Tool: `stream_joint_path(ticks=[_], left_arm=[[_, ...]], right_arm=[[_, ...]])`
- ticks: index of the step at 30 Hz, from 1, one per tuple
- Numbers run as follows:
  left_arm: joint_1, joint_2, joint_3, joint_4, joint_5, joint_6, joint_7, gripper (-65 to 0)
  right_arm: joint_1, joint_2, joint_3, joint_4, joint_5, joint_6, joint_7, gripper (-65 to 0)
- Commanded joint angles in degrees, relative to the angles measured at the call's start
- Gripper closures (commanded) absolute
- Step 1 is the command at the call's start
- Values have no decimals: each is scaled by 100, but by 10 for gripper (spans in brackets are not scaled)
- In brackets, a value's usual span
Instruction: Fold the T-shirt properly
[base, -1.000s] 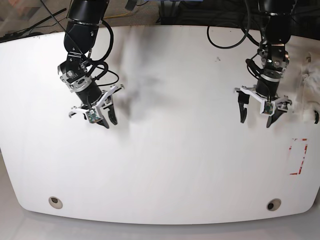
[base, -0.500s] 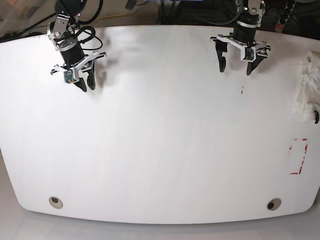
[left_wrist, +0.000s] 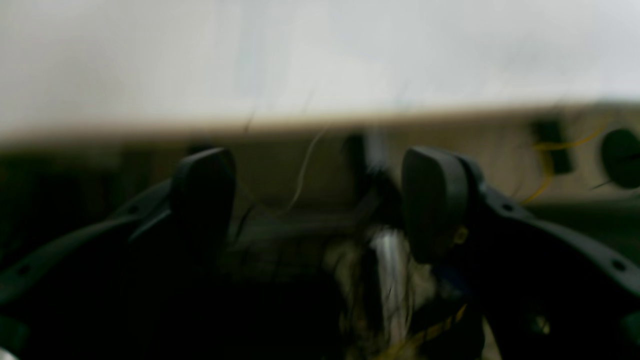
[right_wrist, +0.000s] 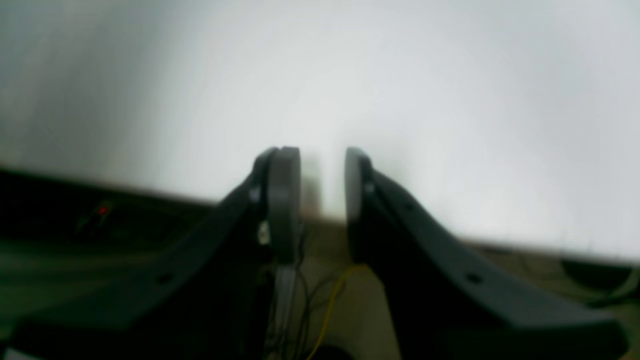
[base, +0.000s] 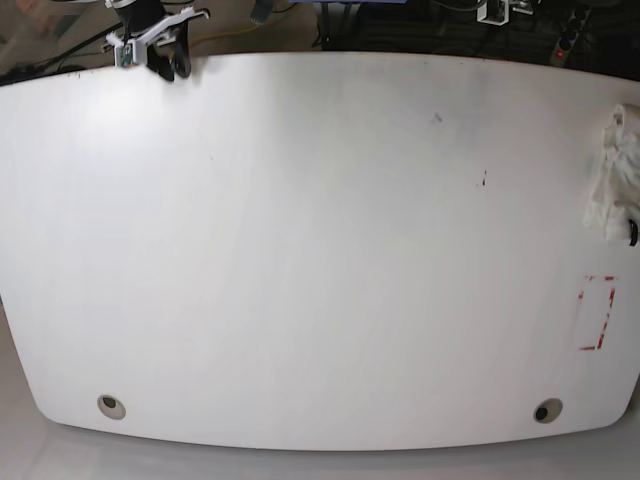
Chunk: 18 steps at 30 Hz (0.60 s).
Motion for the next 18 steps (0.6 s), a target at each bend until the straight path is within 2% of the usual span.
stream_joint_path(ticks=[1, 5, 10, 14, 18], left_arm=[[378, 11, -10, 77, -29, 132, -155, -476], [524, 11, -1, -284, -37, 150, -155, -478], [524, 11, 34, -1382, -37, 150, -155, -481], [53, -7, 25, -2402, -37, 150, -155, -479], [-782, -25, -1, -3668, -29, 150, -155, -482]], right_arm=[[-439, 31, 25, 110, 197, 31, 141, -138], [-1124, -5, -36, -74, 259, 39, 141, -138], [-1230, -13, -414, -1156, 144, 39, 141, -138], [-825, 66, -705, -2193, -128, -13, 150, -138], [-157, 75, -775, -3353, -410, -13, 150, -138]])
